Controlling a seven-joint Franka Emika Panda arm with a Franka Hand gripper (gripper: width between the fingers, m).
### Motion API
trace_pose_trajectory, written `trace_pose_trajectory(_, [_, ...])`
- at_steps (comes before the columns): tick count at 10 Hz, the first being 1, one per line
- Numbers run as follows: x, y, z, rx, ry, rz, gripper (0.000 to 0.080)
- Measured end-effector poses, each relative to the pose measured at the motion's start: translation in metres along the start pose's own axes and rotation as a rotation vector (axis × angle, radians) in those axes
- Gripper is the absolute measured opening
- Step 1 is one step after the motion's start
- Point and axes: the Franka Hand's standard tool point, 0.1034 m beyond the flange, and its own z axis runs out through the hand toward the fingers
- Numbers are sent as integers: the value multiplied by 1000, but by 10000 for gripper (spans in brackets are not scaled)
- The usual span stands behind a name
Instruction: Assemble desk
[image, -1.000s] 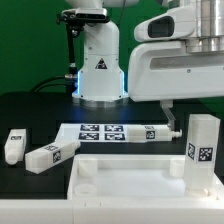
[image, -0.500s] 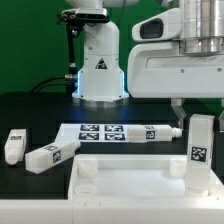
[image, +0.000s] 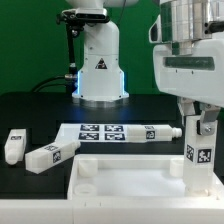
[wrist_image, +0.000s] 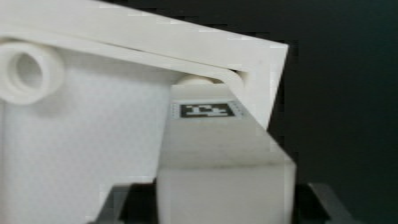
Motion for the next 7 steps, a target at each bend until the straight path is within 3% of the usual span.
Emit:
trace_pose_trajectory(3, [0,0,1,-3,5,-104,296])
trace_pose_trajectory(5, [-1,-3,0,-3,0,-515,614])
trace_pose_trajectory(7, [-1,-3,0,-3,2,-655,640])
